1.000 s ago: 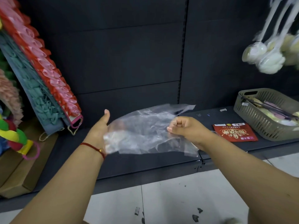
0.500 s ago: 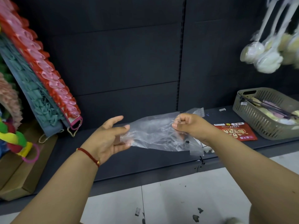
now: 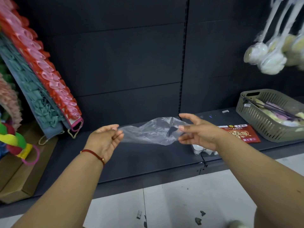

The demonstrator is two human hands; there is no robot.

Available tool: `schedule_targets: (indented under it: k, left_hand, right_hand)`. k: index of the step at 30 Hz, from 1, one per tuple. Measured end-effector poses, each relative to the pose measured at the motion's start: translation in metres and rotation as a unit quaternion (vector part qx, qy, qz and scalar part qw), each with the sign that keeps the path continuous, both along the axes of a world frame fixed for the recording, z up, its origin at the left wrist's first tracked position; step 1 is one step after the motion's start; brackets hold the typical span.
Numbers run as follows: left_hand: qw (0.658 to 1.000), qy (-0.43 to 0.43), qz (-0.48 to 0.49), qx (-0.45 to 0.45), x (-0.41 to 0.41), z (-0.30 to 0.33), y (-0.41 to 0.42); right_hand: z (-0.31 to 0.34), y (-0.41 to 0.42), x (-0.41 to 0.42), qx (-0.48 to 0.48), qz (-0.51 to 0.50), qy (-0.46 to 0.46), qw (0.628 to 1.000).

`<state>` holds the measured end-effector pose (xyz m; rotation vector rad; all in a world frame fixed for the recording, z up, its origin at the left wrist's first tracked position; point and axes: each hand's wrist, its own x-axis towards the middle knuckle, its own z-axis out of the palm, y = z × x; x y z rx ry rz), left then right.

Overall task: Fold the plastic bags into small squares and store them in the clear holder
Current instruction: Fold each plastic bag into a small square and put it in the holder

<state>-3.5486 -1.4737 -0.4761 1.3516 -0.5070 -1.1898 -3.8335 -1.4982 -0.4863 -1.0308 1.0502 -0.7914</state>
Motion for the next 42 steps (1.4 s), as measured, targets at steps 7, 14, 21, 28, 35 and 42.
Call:
schedule_targets:
  k: [7, 14, 21, 28, 35, 42]
  left_hand:
    - [0.997, 0.069, -0.013, 0.013, 0.009, 0.000, -0.003]
    - [0.987, 0.155, 0.003, 0.047, 0.020, 0.004, -0.003]
    - [0.962, 0.254, -0.095, -0.017, 0.044, 0.006, -0.004]
    - [0.952, -0.283, -0.113, -0.014, 0.031, 0.003, 0.000]
    - [0.936, -0.278, -0.071, -0.204, 0.017, 0.022, 0.011]
    - [0.949, -0.192, -0.071, -0.239, -0.010, 0.032, 0.017]
  right_hand:
    - [-0.006, -0.006, 0.001, -0.106, -0.077, -0.031, 0.991]
    - [-0.006, -0.015, -0.001, -0.154, -0.220, 0.047, 0.962]
    - [-0.003, -0.016, -0.009, -0.181, -0.272, 0.062, 0.943]
    - [0.011, -0.015, -0.015, -0.172, -0.279, 0.034, 0.944]
    - [0.041, -0.007, -0.020, -0.157, -0.250, -0.176, 0.939]
    - [0.013, -0.003, 0.008, -0.153, 0.033, -0.028, 0.987]
